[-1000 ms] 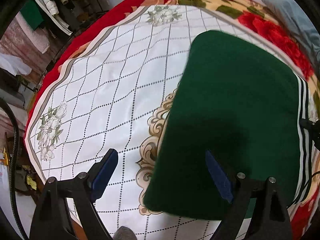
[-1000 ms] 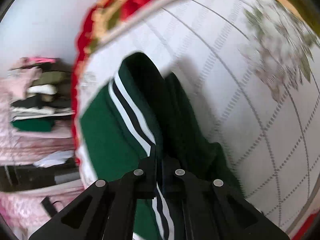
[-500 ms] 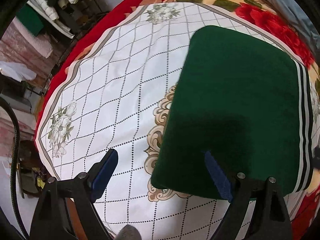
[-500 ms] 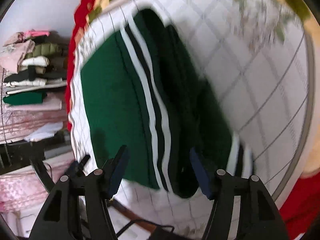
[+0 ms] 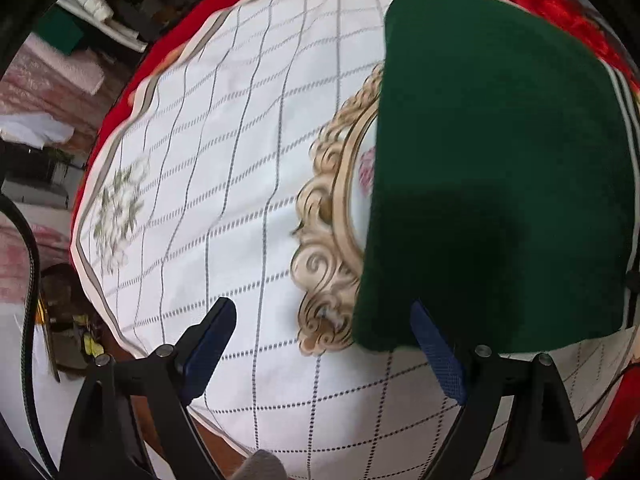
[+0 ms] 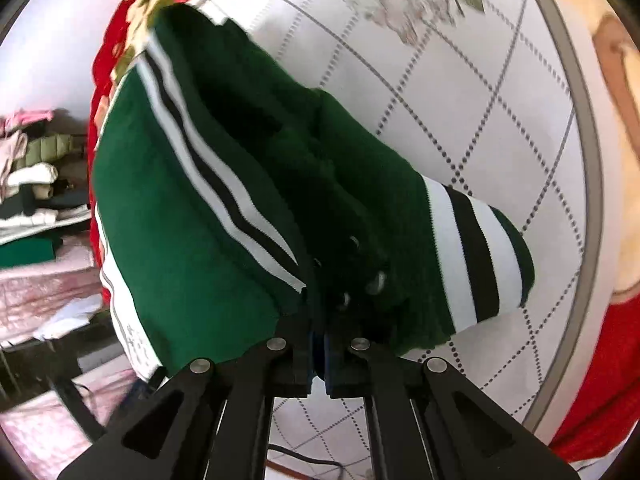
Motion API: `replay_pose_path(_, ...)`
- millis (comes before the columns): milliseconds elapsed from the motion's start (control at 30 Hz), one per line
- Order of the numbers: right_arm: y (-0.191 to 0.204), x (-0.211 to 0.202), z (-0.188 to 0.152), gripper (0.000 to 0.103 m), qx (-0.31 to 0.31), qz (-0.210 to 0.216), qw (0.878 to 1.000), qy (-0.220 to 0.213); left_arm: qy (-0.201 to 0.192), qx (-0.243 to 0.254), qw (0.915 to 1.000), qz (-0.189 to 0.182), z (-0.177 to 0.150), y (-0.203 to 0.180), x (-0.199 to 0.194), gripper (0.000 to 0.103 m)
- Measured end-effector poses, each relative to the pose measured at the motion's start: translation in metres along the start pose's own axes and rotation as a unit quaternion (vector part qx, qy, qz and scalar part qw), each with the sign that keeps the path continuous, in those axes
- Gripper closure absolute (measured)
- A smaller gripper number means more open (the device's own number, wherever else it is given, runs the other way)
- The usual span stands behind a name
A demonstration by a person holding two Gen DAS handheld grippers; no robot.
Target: Fold large clothes
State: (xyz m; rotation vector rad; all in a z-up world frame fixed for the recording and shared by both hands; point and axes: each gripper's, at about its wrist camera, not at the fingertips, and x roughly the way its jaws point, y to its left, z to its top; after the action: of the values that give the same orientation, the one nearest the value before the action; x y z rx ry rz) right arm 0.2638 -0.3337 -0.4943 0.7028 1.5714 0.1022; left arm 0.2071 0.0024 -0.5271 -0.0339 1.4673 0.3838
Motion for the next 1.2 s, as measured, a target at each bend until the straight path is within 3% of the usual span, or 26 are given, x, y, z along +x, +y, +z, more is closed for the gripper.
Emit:
replay_pose_path(33,0.003,-0.001,0.002,0.100,-0.004,0.004,1.000,0.007,0.000,-0.003,1.0000,0.002,-0.001,0.002,0.000,0.014)
replay_pose_path(133,0.020,-0.019,0.003,0.082,-0.052,-0.029,0.998,-0.007,0.000,-0.016,0.9999,-0.003,0.002,0.010,-0.005,0.014)
replay_pose_path(200,0.028,-0.033,0.004,0.052,-0.084,-0.051,0.994,-0.035,-0.009,-0.026,0.9995,-0.013,0.010,0.012,-0.011,0.014)
replay_pose_path(267,0.031,-0.042,0.010,0.028,-0.109,-0.060,0.991,-0.054,-0.028,-0.027,0.9992,-0.014,0.023,0.010,-0.017,0.014)
replay_pose_path(367,0.038,-0.036,0.030,0.025,-0.131,-0.058,0.988,-0.058,-0.046,-0.022,0.9986,-0.015,0.043,0.003,-0.017,0.014)
replay_pose_path(467,0.046,-0.015,0.053,0.013,-0.159,-0.056,0.984,-0.052,-0.063,-0.012,0.9979,-0.007,0.064,-0.008,-0.013,0.014)
replay_pose_path(567,0.055,0.013,0.072,0.013,-0.192,-0.079,0.978,-0.021,-0.065,0.001,0.9979,-0.001,0.077,-0.019,-0.003,0.014)
replay_pose_path(867,0.046,0.044,0.100,0.013,-0.178,-0.029,0.983,0.016,-0.063,0.020,0.9978,0.005,0.085,-0.036,0.007,0.014)
replay_pose_path(933,0.042,0.054,0.100,0.025,-0.158,0.002,0.987,0.022,-0.061,0.019,0.9980,0.004,0.087,-0.037,0.007,0.014)
replay_pose_path(967,0.039,0.057,0.100,0.038,-0.147,0.021,0.988,0.028,-0.060,0.019,0.9980,0.006,0.087,-0.037,0.007,0.014)
replay_pose_path(1200,0.022,0.048,0.087,0.053,-0.103,0.054,0.992,0.045,-0.042,0.018,0.9989,0.011,0.088,-0.035,0.001,0.014)
